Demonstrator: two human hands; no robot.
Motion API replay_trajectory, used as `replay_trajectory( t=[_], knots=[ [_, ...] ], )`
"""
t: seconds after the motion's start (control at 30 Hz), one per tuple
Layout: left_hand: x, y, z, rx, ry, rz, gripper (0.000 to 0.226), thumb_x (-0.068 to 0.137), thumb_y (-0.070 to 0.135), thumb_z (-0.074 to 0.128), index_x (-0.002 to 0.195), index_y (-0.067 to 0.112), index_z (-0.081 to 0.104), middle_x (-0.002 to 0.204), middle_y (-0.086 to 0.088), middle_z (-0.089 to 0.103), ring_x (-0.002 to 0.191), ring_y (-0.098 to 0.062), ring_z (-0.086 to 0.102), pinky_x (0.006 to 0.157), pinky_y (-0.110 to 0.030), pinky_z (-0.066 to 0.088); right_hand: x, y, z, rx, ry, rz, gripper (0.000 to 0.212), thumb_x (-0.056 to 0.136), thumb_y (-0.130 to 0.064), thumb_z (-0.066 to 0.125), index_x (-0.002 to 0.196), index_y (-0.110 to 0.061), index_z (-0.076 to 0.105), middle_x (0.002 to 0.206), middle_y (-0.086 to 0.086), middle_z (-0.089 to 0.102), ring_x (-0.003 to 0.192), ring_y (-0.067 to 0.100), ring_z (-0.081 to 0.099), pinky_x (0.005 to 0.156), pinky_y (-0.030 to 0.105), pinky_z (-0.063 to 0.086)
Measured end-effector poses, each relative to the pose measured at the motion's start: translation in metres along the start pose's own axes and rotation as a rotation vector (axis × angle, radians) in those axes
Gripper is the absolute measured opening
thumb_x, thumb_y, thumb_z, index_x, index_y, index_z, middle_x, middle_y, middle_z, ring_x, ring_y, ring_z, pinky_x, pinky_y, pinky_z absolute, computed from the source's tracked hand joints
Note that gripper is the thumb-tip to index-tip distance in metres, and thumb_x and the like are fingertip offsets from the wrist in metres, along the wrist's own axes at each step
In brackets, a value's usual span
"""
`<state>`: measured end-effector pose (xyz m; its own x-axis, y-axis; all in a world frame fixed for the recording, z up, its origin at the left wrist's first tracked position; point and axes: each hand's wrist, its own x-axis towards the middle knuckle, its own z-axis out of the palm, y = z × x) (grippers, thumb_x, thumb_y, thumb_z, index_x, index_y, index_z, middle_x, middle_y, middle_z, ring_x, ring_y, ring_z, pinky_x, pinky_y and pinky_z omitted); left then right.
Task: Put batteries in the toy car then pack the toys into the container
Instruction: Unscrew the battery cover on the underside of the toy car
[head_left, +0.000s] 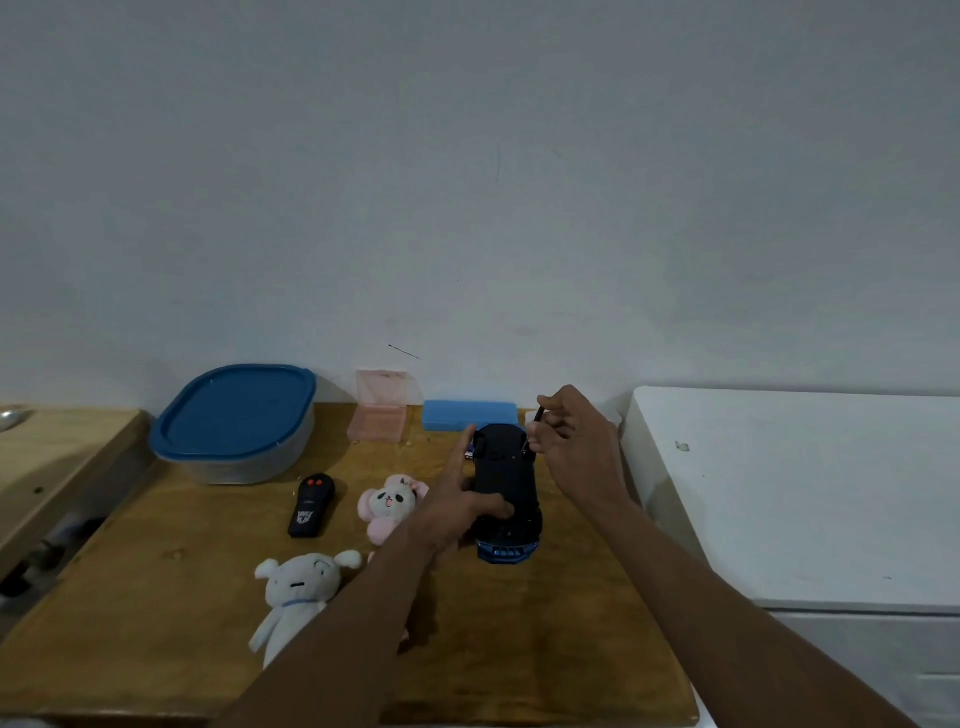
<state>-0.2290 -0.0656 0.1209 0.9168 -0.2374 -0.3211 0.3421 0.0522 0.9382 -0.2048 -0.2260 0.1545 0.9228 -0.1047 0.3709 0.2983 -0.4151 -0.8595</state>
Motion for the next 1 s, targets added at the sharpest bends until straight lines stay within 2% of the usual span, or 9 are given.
replay_trajectory(
  t=[0.1,0.23,0.47,0.6,0.7,0.8,0.87,0.93,1.0],
  knots=[
    [0.000,0.000,0.000,0.004,-0.015,-0.005,0.109,0.075,-0.019,0.063,0.149,0.047,0.016,0.122,-0.014,0.064,0.107,-0.035,0.063,0.090,-0.051,0.054,0.001,0.000,0.001,-0.007,-0.012,0.000,0.020,0.088,-0.004,0.064,0.081,-0.019,0.052,0.079,0.000,0.062,0.076,0.021,0.068,0.065,0.042,0.060],
    [0.001,-0.001,-0.002,0.011,-0.020,-0.013,0.110,0.075,-0.018,0.064,0.148,0.050,0.018,0.121,-0.013,0.066,0.110,-0.036,0.063,0.095,-0.055,0.050,0.000,0.001,0.003,-0.021,-0.017,0.004,0.037,0.087,-0.006,0.064,0.074,-0.036,0.047,0.082,-0.004,0.063,0.077,0.020,0.068,0.065,0.045,0.060],
    [0.002,-0.002,-0.008,0.013,-0.032,-0.024,0.111,0.073,-0.017,0.065,0.147,0.052,0.018,0.122,-0.013,0.065,0.111,-0.037,0.062,0.098,-0.059,0.047,-0.001,-0.002,0.006,-0.042,-0.021,-0.016,0.040,0.087,-0.006,0.064,0.072,-0.038,0.044,0.084,-0.003,0.064,0.079,0.019,0.067,0.065,0.044,0.060],
    [0.000,0.000,-0.009,0.024,-0.028,-0.024,0.109,0.074,-0.016,0.065,0.148,0.049,0.017,0.119,-0.011,0.067,0.110,-0.035,0.063,0.098,-0.056,0.048,-0.003,-0.005,0.008,-0.091,-0.033,-0.072,0.036,0.087,-0.007,0.064,0.073,-0.033,0.043,0.075,-0.001,0.062,0.075,0.021,0.066,0.062,0.043,0.059],
    [-0.002,0.000,-0.009,0.030,-0.036,-0.026,0.109,0.075,-0.016,0.065,0.149,0.048,0.016,0.120,-0.011,0.067,0.110,-0.035,0.063,0.097,-0.056,0.049,-0.007,-0.008,0.007,-0.122,-0.052,-0.131,0.043,0.087,-0.006,0.063,0.069,-0.038,0.040,0.066,-0.004,0.056,0.069,0.024,0.064,0.060,0.034,0.058],
    [-0.005,-0.002,-0.009,0.023,-0.056,-0.040,0.108,0.076,-0.016,0.063,0.149,0.047,0.016,0.121,-0.011,0.067,0.110,-0.034,0.063,0.096,-0.054,0.050,-0.010,-0.008,0.006,-0.154,-0.072,-0.175,0.044,0.086,-0.004,0.063,0.071,-0.037,0.038,0.067,0.004,0.058,0.068,0.026,0.064,0.055,0.022,0.050],
    [-0.007,-0.006,-0.008,0.018,-0.064,-0.043,0.107,0.076,-0.017,0.063,0.150,0.046,0.016,0.122,-0.011,0.066,0.110,-0.032,0.063,0.094,-0.052,0.051,-0.011,-0.007,0.007,-0.184,-0.077,-0.194,0.036,0.085,-0.007,0.066,0.077,-0.033,0.044,0.073,0.000,0.061,0.071,0.018,0.064,0.058,0.010,0.049],
    [-0.010,-0.010,-0.006,0.013,-0.070,-0.049,0.106,0.077,-0.017,0.062,0.149,0.046,0.017,0.122,-0.011,0.066,0.108,-0.030,0.063,0.088,-0.047,0.053,-0.013,-0.004,0.008,-0.201,-0.080,-0.188,0.026,0.083,-0.010,0.069,0.080,-0.026,0.049,0.078,-0.001,0.064,0.074,0.013,0.063,0.062,0.008,0.048],
    [-0.011,-0.016,-0.004,0.011,-0.063,-0.065,0.106,0.076,-0.017,0.063,0.148,0.047,0.018,0.122,-0.011,0.065,0.108,-0.031,0.062,0.088,-0.047,0.053,-0.017,0.001,0.008,-0.201,-0.086,-0.159,0.017,0.084,-0.011,0.069,0.081,-0.020,0.055,0.079,-0.003,0.065,0.074,0.008,0.063,0.063,0.005,0.048]
  ],
)
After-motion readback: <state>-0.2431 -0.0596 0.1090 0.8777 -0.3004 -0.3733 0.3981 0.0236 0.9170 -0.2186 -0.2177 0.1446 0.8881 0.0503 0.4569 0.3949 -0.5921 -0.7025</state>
